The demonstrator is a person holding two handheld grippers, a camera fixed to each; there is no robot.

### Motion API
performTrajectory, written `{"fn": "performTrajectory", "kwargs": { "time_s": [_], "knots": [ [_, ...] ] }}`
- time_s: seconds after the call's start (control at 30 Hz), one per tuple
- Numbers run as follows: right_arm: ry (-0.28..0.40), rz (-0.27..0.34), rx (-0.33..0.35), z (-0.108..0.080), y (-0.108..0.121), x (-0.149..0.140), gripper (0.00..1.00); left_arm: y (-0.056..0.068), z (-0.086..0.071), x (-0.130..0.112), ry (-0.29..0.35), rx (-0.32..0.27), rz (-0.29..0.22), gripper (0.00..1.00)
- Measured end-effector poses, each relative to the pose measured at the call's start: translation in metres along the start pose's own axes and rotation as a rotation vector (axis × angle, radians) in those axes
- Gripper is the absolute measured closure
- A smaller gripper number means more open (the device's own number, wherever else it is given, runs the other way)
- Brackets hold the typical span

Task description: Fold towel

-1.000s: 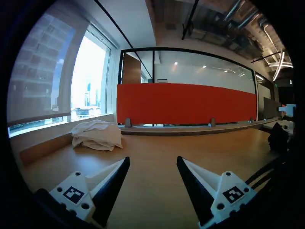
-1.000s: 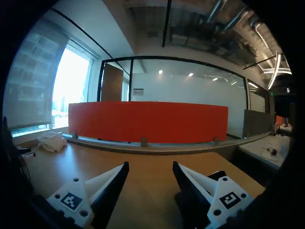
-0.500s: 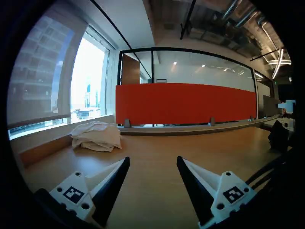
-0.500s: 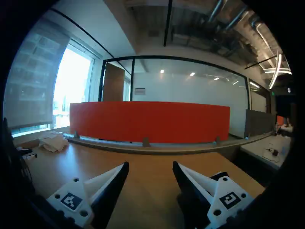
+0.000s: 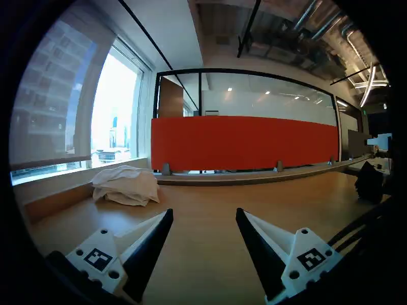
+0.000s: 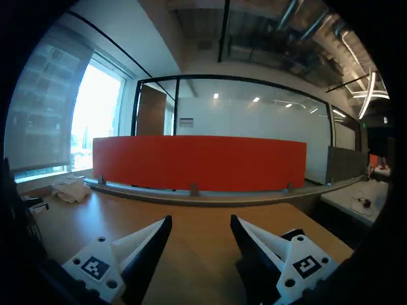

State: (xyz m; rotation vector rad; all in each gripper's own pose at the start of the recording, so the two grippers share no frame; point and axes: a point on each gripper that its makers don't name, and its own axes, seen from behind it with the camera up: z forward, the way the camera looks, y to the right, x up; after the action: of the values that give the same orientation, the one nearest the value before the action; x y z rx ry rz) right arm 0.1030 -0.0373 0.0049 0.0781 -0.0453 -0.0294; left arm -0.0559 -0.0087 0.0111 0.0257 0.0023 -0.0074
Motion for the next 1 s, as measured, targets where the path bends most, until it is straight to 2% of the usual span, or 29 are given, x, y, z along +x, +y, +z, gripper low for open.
{"fn": "performTrajectory", "kwargs": {
  "time_s": [0.5,0.8,1.0],
  "knots": [
    [0.026,-0.03,-0.011,0.003,0.012,-0.003,0.11,-0.002,-0.002,0.003,0.014,0.014,0.0,0.09],
    [0.043,0.007,-0.024,0.005,0.023,-0.03,0.11,-0.002,-0.002,0.003,0.014,0.013,0.0,0.09],
    [0.037,0.032,-0.036,-0.001,0.032,-0.053,0.11,-0.002,-0.003,0.003,0.014,0.013,0.0,0.09]
  ]
}}
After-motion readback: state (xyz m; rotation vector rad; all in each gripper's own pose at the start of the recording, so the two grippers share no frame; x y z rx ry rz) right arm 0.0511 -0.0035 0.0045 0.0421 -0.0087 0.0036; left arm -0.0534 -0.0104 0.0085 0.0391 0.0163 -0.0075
